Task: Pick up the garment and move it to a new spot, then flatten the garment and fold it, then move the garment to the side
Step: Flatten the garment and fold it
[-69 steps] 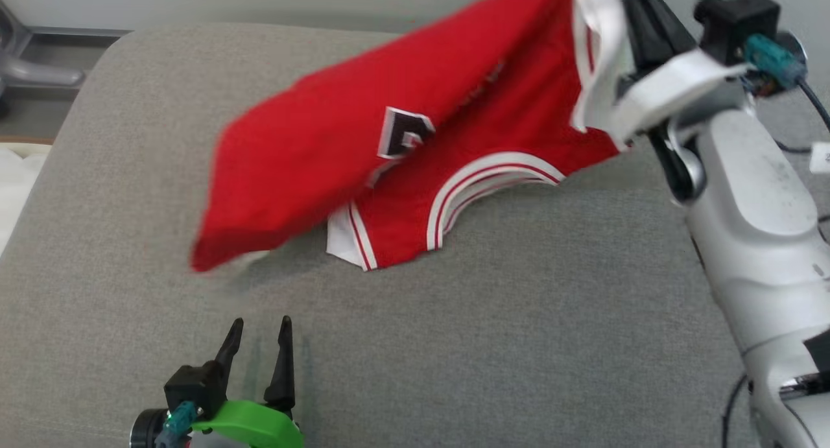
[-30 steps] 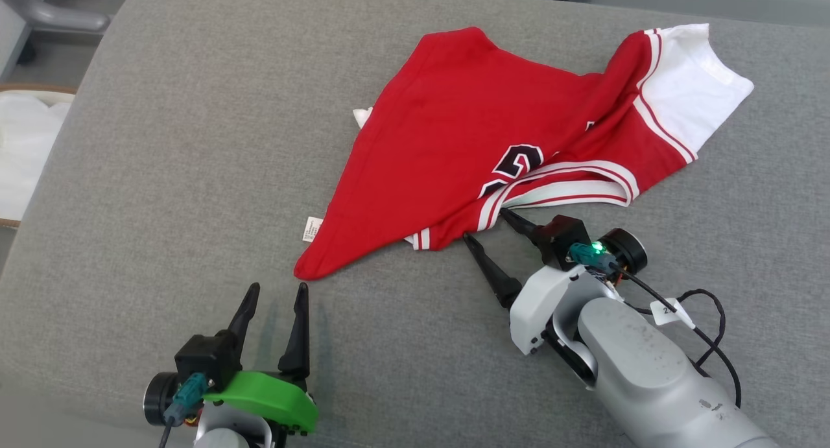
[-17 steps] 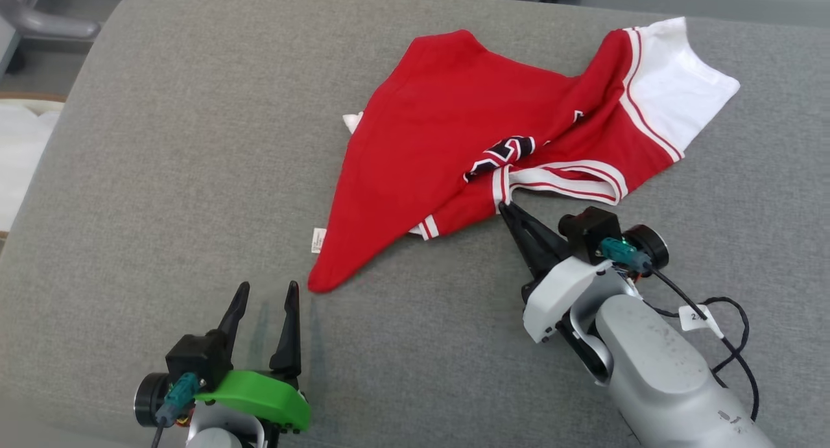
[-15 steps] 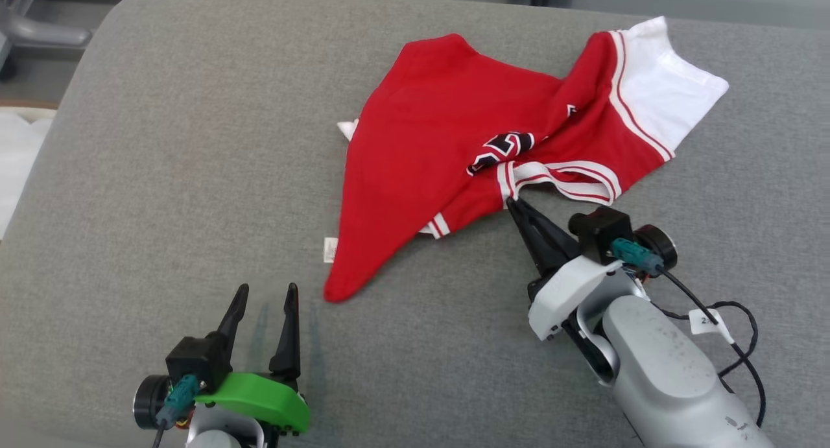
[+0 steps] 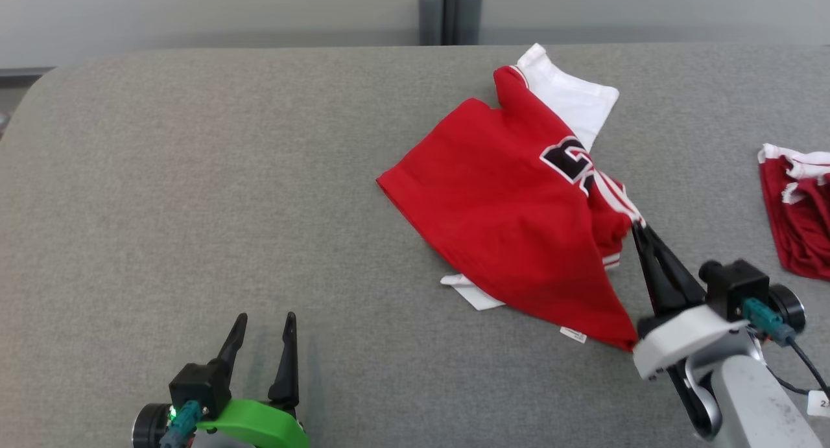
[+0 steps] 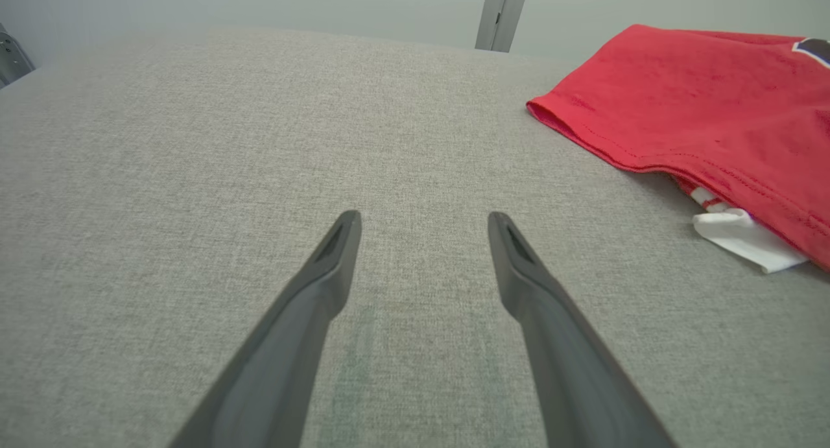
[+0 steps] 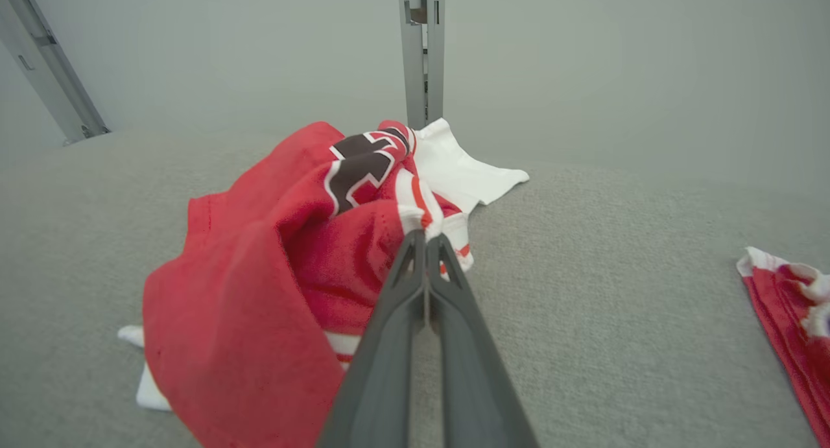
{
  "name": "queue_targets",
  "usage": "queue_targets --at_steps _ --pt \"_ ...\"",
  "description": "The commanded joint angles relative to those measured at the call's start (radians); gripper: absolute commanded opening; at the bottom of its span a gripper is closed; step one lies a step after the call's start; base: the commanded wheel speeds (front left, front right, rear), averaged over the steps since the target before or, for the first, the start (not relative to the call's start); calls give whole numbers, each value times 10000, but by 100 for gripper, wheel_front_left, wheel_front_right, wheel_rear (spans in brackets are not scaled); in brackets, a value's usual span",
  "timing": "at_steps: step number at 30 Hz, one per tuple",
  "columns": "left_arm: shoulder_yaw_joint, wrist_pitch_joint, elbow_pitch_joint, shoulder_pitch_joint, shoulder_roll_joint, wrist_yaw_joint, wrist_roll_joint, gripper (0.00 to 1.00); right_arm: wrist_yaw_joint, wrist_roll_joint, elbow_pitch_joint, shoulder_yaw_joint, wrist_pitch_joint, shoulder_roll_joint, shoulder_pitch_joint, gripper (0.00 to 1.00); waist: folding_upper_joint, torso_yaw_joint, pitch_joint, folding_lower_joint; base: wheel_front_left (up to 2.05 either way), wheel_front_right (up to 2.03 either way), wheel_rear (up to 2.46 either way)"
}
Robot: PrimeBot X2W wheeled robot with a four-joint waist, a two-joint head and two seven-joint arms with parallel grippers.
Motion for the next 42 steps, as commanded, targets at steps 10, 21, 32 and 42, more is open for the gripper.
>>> queue_targets --at_steps 10,21,32,42 --pt "-271 -3 -1 -157 31 -31 35 100 -13 -1469 276 -1465 -15 349 697 100 0 -751 -229 0 0 0 0" --pt "-288 -3 119 94 28 -31 107 100 -13 -1567 -174 311 -13 517 2183 100 0 -460 -243 0 0 0 0" --pt "-366 -3 161 -8 28 -31 165 100 -13 -2155 1488 242 -13 613 1420 100 0 -202 -97 0 0 0 0" --pt "-423 -3 198 -117 28 -31 86 100 -7 -1940 2112 839 -2 739 815 0 0 120 -17 0 0 0 0"
